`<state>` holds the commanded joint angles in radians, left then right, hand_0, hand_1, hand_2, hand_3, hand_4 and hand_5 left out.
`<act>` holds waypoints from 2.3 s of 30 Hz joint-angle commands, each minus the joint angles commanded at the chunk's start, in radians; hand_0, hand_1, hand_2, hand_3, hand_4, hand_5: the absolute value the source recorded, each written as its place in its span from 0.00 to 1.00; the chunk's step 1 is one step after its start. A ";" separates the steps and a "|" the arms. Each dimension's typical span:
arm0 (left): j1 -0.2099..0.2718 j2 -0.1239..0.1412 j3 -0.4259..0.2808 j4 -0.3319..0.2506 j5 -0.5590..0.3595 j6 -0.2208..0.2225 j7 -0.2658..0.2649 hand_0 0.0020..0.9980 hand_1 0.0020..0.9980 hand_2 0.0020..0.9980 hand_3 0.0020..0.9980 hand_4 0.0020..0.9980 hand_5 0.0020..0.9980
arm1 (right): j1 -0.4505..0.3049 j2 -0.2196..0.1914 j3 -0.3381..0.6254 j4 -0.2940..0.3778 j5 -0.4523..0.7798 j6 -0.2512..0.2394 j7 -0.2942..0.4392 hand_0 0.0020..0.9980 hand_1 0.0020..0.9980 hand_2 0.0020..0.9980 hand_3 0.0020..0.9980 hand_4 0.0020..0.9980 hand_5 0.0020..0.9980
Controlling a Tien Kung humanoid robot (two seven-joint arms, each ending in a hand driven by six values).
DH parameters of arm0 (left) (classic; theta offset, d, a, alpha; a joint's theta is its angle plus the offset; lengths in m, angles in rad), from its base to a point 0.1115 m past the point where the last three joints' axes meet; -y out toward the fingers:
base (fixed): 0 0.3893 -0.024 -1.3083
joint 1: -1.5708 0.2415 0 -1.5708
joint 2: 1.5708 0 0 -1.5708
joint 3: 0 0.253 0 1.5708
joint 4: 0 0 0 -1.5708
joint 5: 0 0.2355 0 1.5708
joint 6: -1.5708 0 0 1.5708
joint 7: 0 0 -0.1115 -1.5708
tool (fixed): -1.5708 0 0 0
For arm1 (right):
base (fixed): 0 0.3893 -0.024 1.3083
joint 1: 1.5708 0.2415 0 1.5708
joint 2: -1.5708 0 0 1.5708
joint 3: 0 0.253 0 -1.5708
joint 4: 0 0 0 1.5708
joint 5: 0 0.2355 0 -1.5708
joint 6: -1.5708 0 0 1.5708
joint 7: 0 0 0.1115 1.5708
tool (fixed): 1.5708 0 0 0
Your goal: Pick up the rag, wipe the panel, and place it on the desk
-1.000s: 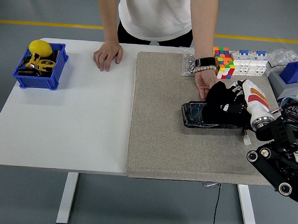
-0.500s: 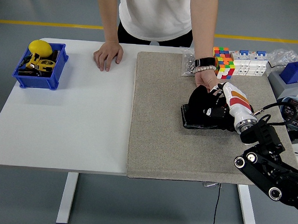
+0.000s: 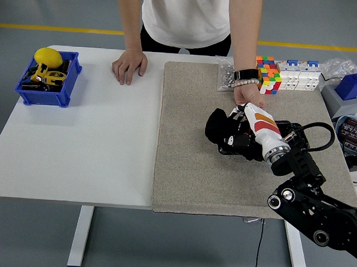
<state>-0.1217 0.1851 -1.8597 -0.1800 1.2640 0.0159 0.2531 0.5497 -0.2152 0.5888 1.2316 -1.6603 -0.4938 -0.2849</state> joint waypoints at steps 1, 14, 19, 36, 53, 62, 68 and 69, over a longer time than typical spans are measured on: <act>0.000 0.000 0.000 0.000 0.000 0.000 0.000 0.68 0.73 0.73 0.60 0.67 0.62 | 0.001 0.001 -0.004 0.002 0.001 0.000 0.000 0.16 0.27 0.32 0.37 0.89 0.00; -0.002 -0.001 -0.005 0.000 0.003 0.000 0.001 0.69 0.73 0.73 0.60 0.67 0.62 | 0.015 0.003 -0.024 0.020 0.000 0.002 -0.004 0.16 0.27 0.32 0.37 0.89 0.00; -0.002 -0.001 -0.007 0.000 0.005 0.001 0.001 0.69 0.73 0.73 0.60 0.67 0.62 | 0.014 0.001 -0.017 0.014 -0.002 0.001 -0.004 0.16 0.27 0.32 0.37 0.89 0.00; -0.002 -0.004 -0.007 0.000 0.003 0.000 0.000 0.69 0.73 0.73 0.61 0.67 0.62 | -0.001 -0.044 0.046 -0.019 -0.008 0.001 -0.001 0.16 0.27 0.32 0.37 0.89 0.00; -0.001 -0.006 -0.011 0.000 0.004 0.000 -0.001 0.69 0.73 0.73 0.61 0.67 0.62 | -0.026 -0.081 0.131 -0.076 -0.021 -0.001 0.000 0.16 0.27 0.32 0.37 0.89 0.00; 0.000 -0.007 -0.012 0.000 0.003 0.000 -0.001 0.69 0.73 0.73 0.61 0.67 0.62 | -0.039 -0.107 0.178 -0.107 -0.029 -0.001 0.000 0.16 0.27 0.32 0.37 0.89 0.00; 0.000 -0.007 -0.010 0.000 0.000 -0.001 -0.002 0.69 0.73 0.73 0.61 0.67 0.62 | -0.048 -0.122 0.212 -0.121 -0.034 -0.001 0.000 0.16 0.27 0.32 0.37 0.89 0.00; 0.000 -0.007 -0.010 0.000 0.000 -0.001 -0.002 0.69 0.73 0.73 0.61 0.67 0.62 | -0.049 -0.124 0.217 -0.123 -0.034 -0.001 0.000 0.16 0.27 0.32 0.37 0.89 0.00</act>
<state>-0.1216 0.1777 -1.8694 -0.1800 1.2639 0.0148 0.2512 0.5003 -0.3392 0.8054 1.1082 -1.6945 -0.4953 -0.2849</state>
